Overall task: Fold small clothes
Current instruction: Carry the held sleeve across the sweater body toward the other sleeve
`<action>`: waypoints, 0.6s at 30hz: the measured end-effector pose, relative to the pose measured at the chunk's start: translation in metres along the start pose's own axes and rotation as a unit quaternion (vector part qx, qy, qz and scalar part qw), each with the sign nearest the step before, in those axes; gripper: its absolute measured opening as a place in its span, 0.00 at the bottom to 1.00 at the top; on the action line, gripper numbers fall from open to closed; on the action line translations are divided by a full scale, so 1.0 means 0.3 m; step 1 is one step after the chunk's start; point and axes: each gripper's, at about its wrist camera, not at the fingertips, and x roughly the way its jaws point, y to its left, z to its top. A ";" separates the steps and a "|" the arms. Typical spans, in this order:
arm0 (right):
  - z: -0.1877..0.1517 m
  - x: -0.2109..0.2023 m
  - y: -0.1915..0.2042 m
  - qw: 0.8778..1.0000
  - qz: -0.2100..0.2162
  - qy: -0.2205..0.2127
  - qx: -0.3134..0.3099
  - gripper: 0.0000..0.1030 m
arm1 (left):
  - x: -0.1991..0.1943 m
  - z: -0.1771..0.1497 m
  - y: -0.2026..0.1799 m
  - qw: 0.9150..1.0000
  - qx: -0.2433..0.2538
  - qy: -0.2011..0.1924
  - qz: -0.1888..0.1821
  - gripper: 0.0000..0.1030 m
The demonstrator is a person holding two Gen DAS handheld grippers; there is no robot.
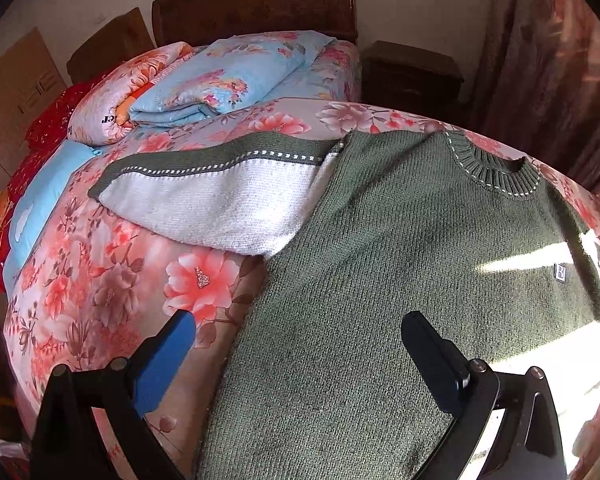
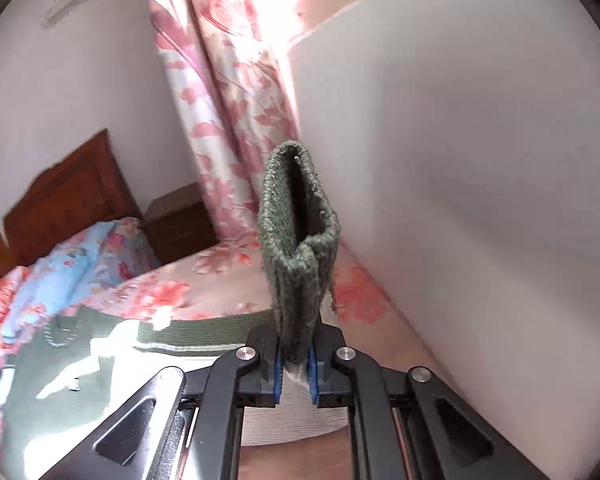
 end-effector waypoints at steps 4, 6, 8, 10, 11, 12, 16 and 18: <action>0.034 -0.060 0.188 0.989 0.149 0.011 0.011 0.09 | -0.035 -0.012 0.036 1.000 -0.010 -0.012 -0.005 1.00; 0.056 -0.064 0.323 0.975 0.220 0.023 0.002 0.09 | -0.054 -0.021 0.065 1.000 -0.018 -0.017 -0.008 1.00; 0.069 -0.050 0.466 0.959 0.281 0.039 -0.005 0.09 | -0.072 -0.031 0.103 0.999 -0.027 -0.023 -0.009 1.00; 0.064 -0.012 0.619 0.942 0.330 0.063 -0.013 0.09 | -0.088 -0.041 0.151 0.999 -0.038 -0.030 -0.006 1.00; 0.048 0.004 0.695 0.936 0.344 0.073 -0.022 0.09 | -0.091 -0.045 0.180 0.998 -0.045 -0.031 -0.006 1.00; 0.024 0.022 0.770 0.930 0.357 0.085 -0.029 0.09 | -0.094 -0.050 0.210 0.998 -0.052 -0.030 -0.006 1.00; -0.136 0.158 1.015 0.913 0.376 0.154 -0.045 0.09 | -0.093 -0.070 0.353 0.995 -0.089 -0.033 0.012 1.00; -0.245 0.221 1.120 0.918 0.341 0.186 -0.071 0.11 | -0.088 -0.081 0.427 0.994 -0.106 -0.031 0.020 1.00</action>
